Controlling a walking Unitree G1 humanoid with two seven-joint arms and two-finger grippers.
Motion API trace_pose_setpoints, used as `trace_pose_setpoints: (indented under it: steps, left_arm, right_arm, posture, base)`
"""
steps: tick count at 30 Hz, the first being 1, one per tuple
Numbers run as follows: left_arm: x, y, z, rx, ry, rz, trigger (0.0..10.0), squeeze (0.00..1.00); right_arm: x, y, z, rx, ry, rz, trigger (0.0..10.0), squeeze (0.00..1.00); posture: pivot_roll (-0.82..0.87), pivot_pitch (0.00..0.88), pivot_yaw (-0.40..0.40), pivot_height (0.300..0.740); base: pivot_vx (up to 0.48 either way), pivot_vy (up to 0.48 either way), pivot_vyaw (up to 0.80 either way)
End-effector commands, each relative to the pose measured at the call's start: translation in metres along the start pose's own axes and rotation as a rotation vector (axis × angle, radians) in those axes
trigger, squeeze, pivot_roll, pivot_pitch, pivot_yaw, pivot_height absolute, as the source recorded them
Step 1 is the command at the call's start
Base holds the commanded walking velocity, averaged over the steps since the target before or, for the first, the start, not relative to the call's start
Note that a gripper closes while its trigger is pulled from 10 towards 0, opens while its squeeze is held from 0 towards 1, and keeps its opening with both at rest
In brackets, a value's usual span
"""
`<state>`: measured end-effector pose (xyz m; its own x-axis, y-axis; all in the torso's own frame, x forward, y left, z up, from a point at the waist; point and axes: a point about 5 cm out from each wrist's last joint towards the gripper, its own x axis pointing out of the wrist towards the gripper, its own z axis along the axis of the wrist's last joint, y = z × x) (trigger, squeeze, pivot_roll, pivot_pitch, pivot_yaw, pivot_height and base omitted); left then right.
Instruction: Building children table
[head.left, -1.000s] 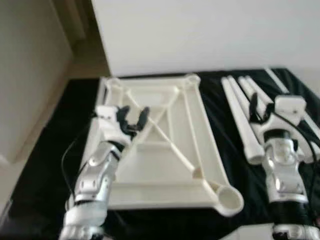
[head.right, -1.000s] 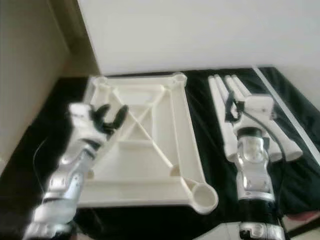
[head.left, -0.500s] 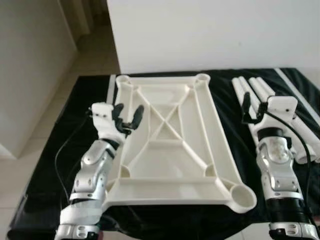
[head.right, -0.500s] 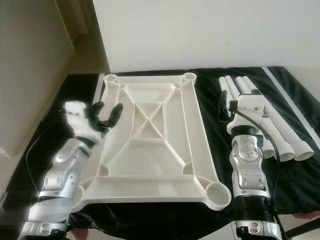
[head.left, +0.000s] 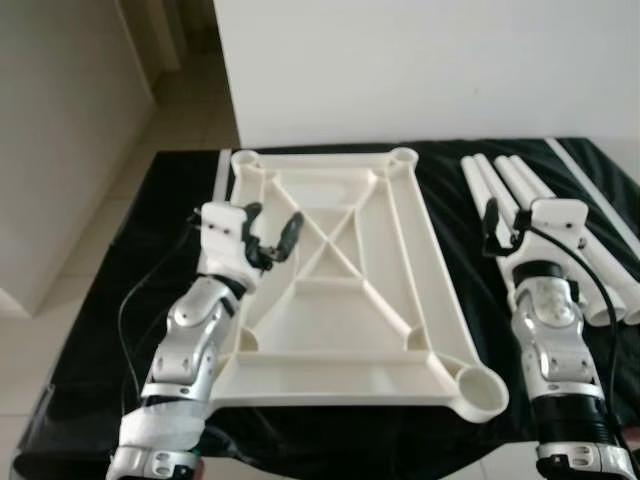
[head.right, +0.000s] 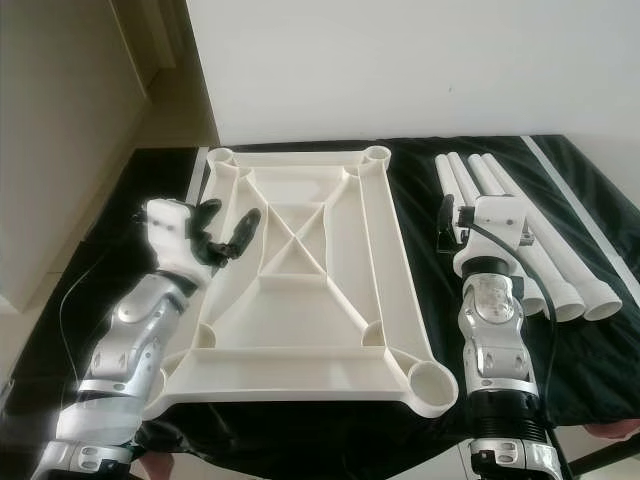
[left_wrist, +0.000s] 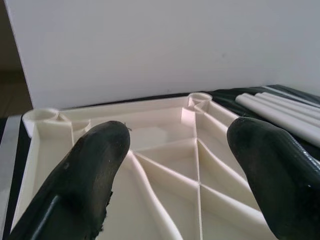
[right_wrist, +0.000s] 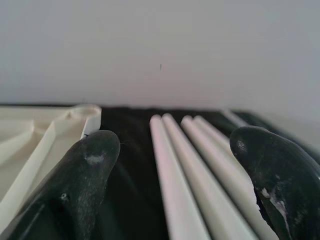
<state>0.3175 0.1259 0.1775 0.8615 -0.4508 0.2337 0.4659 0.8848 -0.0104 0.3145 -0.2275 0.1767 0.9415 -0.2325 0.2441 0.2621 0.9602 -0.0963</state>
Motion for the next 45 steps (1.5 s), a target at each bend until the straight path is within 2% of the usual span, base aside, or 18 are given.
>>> trace_pose_setpoints:
  steps: [1,5,6,9,10,13,16,17,19,20,24,25,27,30,32,35,36,45]
  left_arm:
    - [0.0,-0.006,-0.002,0.0,0.022,-0.078,10.0,0.0]
    - [0.001,-0.008,-0.003,0.007,0.029,-0.086,10.0,0.0]
    - [0.001,-0.01,-0.004,0.008,0.034,-0.092,10.0,0.0]
    - [0.001,-0.01,-0.004,0.008,0.034,-0.092,10.0,0.0]
    - [0.003,-0.014,-0.004,-0.008,0.047,-0.102,10.0,0.0]
    - [0.004,-0.018,-0.003,-0.027,0.062,-0.117,10.0,0.0]
    - [0.006,-0.026,-0.001,-0.052,0.086,-0.17,10.0,0.0]
    - [0.006,-0.031,0.0,-0.063,0.096,-0.2,10.0,0.0]
    - [0.006,-0.031,0.0,-0.063,0.096,-0.2,10.0,0.0]
    - [0.007,-0.033,0.001,-0.07,0.102,-0.22,10.0,0.0]
    - [0.007,-0.044,0.006,-0.078,0.121,-0.303,10.0,0.0]
    - [0.007,-0.05,0.009,-0.086,0.129,-0.346,10.0,0.0]
    - [0.007,-0.05,0.009,-0.086,0.129,-0.346,10.0,0.0]
    - [0.009,-0.061,0.021,-0.131,0.118,-0.411,10.0,0.0]
    - [0.011,-0.065,0.028,-0.143,0.105,-0.425,10.0,0.0]
    - [0.011,-0.065,0.028,-0.143,0.105,-0.425,10.0,0.0]
    - [0.011,-0.068,0.032,-0.15,0.099,-0.431,10.0,0.0]
    - [0.015,-0.073,0.039,-0.142,0.089,-0.425,10.0,0.0]
  right_arm:
    - [0.0,-0.001,-0.011,0.026,0.079,-0.002,10.0,0.0]
    - [-0.001,-0.001,-0.018,0.03,0.134,0.008,10.0,0.0]
    - [-0.002,-0.001,-0.021,0.034,0.161,0.019,10.0,0.04]
    - [-0.002,-0.001,-0.021,0.034,0.161,0.019,10.0,0.04]
    - [0.002,-0.004,-0.019,0.054,0.186,0.035,10.0,1.0]
    - [0.008,-0.008,-0.014,0.067,0.202,0.051,10.0,1.0]
    - [0.017,-0.017,-0.015,0.085,0.288,0.041,10.0,0.98]
    - [0.021,-0.021,-0.015,0.102,0.32,0.031,10.0,0.74]
    - [0.021,-0.021,-0.015,0.102,0.32,0.031,10.0,0.74]
    - [0.025,-0.027,-0.018,0.128,0.376,0.011,10.0,0.0]
    - [0.03,-0.032,-0.022,0.152,0.451,-0.002,10.0,0.0]
    - [0.032,-0.033,-0.025,0.141,0.503,0.002,10.0,0.0]
    - [0.032,-0.033,-0.025,0.141,0.503,0.002,10.0,0.0]
    - [0.034,-0.032,-0.029,0.164,0.592,0.038,10.0,0.0]
    - [0.035,-0.031,-0.031,0.187,0.637,0.052,10.0,0.0]
    - [0.035,-0.031,-0.031,0.187,0.637,0.052,10.0,0.0]
    - [0.037,-0.029,-0.032,0.22,0.675,0.061,10.0,0.0]
    - [0.042,-0.023,-0.035,0.186,0.776,0.154,10.0,0.0]
  posture:
    - [-0.01,0.0,0.033,0.74]
    - [-0.01,0.0,0.035,0.74]
    - [-0.01,0.0,0.036,0.74]
    - [-0.01,0.0,0.036,0.74]
    - [-0.01,0.0,0.039,0.74]
    - [-0.01,0.0,0.039,0.74]
    - [-0.02,0.0,0.045,0.74]
    - [-0.02,0.0,0.049,0.74]
    - [-0.02,0.0,0.049,0.74]
    - [-0.02,0.0,0.05,0.74]
    - [-0.03,0.008,0.058,0.74]
    - [-0.03,0.012,0.061,0.74]
    - [-0.03,0.012,0.061,0.74]
    - [-0.03,0.019,0.063,0.74]
    - [-0.04,0.021,0.059,0.74]
    - [-0.04,0.021,0.059,0.74]
    - [-0.04,0.02,0.055,0.74]
    - [-0.05,0.011,0.044,0.74]
  base:
    - [0.0,0.0,0.0]
    - [0.0,0.0,0.0]
    - [0.0,0.0,0.0]
    - [0.0,0.0,0.0]
    - [0.0,0.0,0.0]
    - [0.0,0.0,0.0]
    - [0.0,0.0,0.0]
    - [0.0,0.0,0.0]
    - [0.0,0.0,0.0]
    - [0.0,0.0,0.0]
    - [0.0,0.0,0.0]
    - [0.0,0.0,0.0]
    - [0.0,0.0,0.0]
    - [0.0,0.0,0.0]
    - [0.0,0.0,0.0]
    - [0.0,0.0,0.0]
    - [0.0,0.0,0.0]
    - [0.0,0.0,0.0]
